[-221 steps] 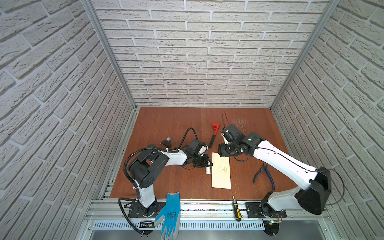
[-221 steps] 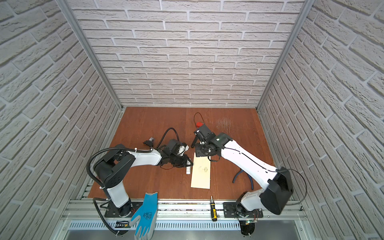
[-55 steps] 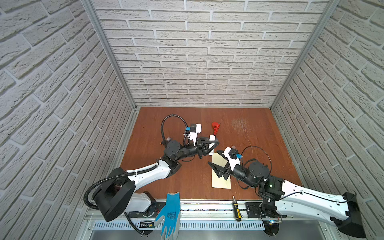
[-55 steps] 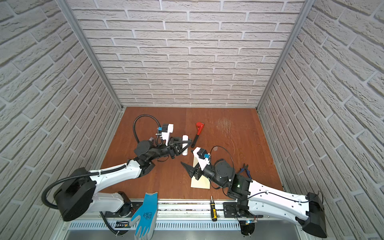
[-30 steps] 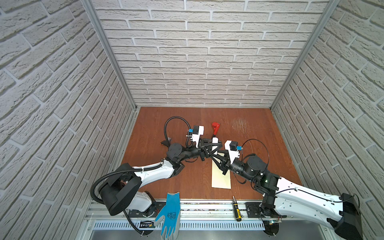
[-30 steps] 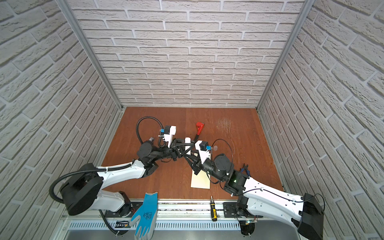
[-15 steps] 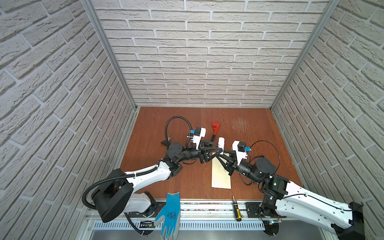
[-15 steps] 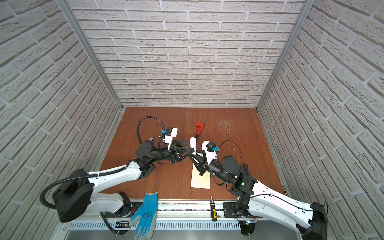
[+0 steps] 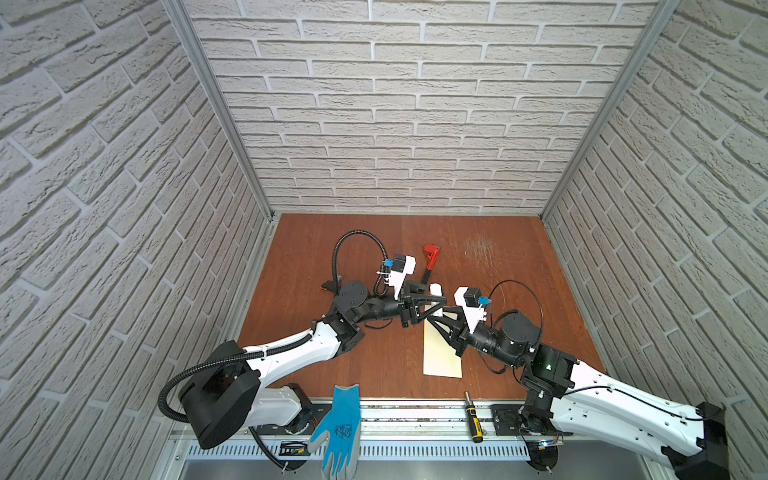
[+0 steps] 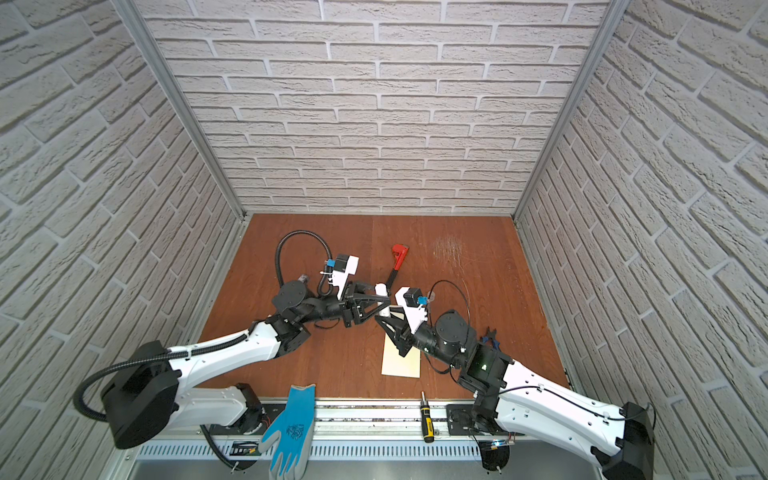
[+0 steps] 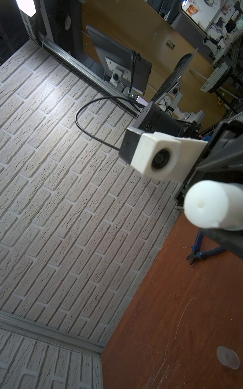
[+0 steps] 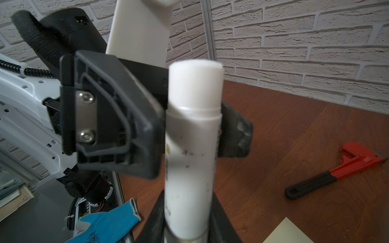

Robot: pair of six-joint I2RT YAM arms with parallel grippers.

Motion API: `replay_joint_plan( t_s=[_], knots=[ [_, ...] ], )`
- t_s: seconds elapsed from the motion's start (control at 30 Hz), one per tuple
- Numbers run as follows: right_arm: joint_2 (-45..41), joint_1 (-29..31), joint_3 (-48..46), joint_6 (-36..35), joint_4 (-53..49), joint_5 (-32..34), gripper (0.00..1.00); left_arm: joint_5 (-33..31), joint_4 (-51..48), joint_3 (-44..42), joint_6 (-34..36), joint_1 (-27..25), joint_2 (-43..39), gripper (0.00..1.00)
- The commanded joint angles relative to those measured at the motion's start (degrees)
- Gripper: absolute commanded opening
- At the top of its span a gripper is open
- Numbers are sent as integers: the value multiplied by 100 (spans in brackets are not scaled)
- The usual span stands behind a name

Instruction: Place the letter into the envelope and seal it

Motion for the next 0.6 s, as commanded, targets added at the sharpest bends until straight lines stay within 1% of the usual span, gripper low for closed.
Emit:
replay_joint_plan(
  t_s=[0.0,0.1,0.17,0.2,0.23,0.33,0.37,0.43,0.57],
  knots=[
    [-31,-36,173,-86,42,-40,14,154,-156,204,224,-53,16,38],
    [-29,-37,197,-96,-16,-83,14,121,-362,232,322,-47,-6,31],
    [-50,-42,199,-105,-43,-69,15,98,-406,231,343,-46,-36,21],
    [-72,-38,191,-105,-60,-67,18,85,-423,232,359,-49,-59,15],
    [-105,-43,184,-106,-78,-54,24,86,-435,230,363,-46,-89,10],
    [-240,-41,135,-149,-135,-104,47,-11,-550,197,443,-46,-213,0],
    [-293,-44,110,-165,-146,-147,51,-71,-597,182,480,-42,-272,0],
    [-405,-45,56,-208,-177,-259,55,-188,-625,128,542,-37,-405,0],
    [-532,-38,-9,-261,-197,-389,54,-288,-650,101,587,-40,-495,0]
  ],
)
